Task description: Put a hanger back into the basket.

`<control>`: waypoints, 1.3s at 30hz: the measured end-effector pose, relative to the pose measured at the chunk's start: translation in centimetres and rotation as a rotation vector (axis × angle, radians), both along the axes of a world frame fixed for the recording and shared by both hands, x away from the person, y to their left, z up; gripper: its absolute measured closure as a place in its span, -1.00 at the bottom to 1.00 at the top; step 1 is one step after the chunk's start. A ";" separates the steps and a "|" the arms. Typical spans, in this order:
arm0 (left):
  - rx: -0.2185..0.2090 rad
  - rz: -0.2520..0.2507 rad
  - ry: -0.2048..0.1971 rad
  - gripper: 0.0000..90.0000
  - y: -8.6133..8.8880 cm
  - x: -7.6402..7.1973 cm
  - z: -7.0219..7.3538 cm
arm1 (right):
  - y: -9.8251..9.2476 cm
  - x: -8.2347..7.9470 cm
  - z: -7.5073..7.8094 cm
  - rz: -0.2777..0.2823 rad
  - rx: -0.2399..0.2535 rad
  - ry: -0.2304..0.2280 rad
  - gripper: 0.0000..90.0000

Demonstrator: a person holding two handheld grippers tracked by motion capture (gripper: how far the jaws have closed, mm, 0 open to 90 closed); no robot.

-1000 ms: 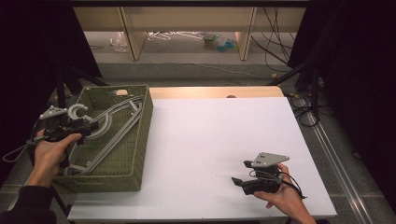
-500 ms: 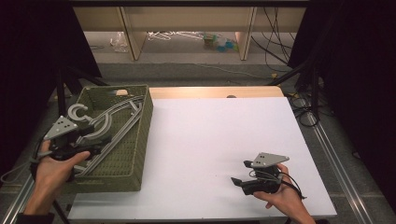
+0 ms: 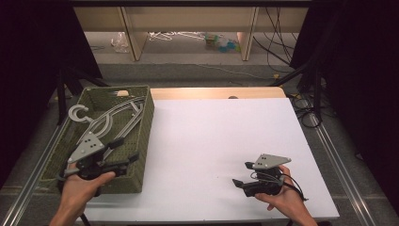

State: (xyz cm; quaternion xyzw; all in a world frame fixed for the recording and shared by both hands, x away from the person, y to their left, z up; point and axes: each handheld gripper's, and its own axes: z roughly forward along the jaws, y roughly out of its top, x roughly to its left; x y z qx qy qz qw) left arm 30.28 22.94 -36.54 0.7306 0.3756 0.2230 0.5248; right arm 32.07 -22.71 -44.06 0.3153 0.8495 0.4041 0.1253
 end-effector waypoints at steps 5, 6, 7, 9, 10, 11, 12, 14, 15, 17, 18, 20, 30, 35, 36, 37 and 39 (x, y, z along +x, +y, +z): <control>-0.002 -0.059 0.006 -0.49 -2.0 -0.6 -1.2 | 0.0 0.0 0.0 0.004 0.005 -0.005 -0.46; -0.006 -0.065 0.005 -0.49 -2.4 -0.7 -1.5 | 0.0 0.0 0.0 0.003 0.005 -0.003 -0.46; -0.005 -0.075 0.005 -0.49 -2.7 -0.9 -1.7 | 0.0 0.0 0.0 0.007 0.005 -0.007 -0.47; -0.004 -0.100 0.001 -0.50 -3.5 -1.2 -2.2 | 0.0 0.0 -0.1 0.010 0.007 -0.011 -0.47; -0.007 -0.111 0.001 -0.50 -3.8 -1.3 -2.3 | 0.0 0.0 -0.1 0.011 0.009 -0.006 -0.47; -0.006 -0.117 -0.008 -0.50 -4.1 -1.4 -2.5 | 0.1 0.0 -0.1 0.011 0.010 -0.006 -0.48; -0.007 -0.125 -0.010 -0.50 -4.4 -1.5 -2.7 | 0.1 0.0 -0.2 0.013 0.013 -0.016 -0.48; -0.001 -0.136 -0.014 -0.50 -4.8 -1.7 -3.1 | 0.1 0.0 -0.1 0.015 0.016 -0.019 -0.49; -0.006 -0.144 -0.010 -0.50 -5.0 -1.7 -3.4 | 0.1 -0.1 -0.1 0.017 0.017 -0.020 -0.49; -0.007 -0.144 -0.013 -0.50 -5.3 -1.8 -3.9 | 0.2 -0.1 -0.1 0.022 0.021 -0.024 -0.50; -0.011 -0.149 -0.023 -0.50 -5.4 -1.8 -4.2 | 0.2 -0.2 -0.1 0.021 0.023 -0.029 -0.50; -0.034 -0.139 -0.014 -0.50 -5.6 -1.8 -4.7 | 0.3 -0.3 0.0 0.023 0.030 -0.028 -0.50; -0.016 -0.159 -0.014 -0.55 -5.9 -2.2 -6.4 | 0.8 -0.7 0.4 0.035 0.076 -0.056 -0.54; -0.014 -0.151 -0.014 -0.56 -5.7 -2.4 -6.8 | 0.8 -1.3 0.4 0.025 0.106 -0.056 -0.56; -0.023 -0.150 -0.008 -0.56 -5.7 -2.5 -6.8 | 0.8 -1.5 0.5 0.020 0.117 -0.056 -0.56; -0.031 -0.145 0.000 -0.56 -5.6 -2.6 -6.9 | 0.7 -1.8 0.5 0.010 0.133 -0.071 -0.57; -0.028 -0.159 -0.012 -0.56 -5.6 -2.5 -6.9 | 0.6 -2.3 0.6 0.005 0.156 -0.075 -0.59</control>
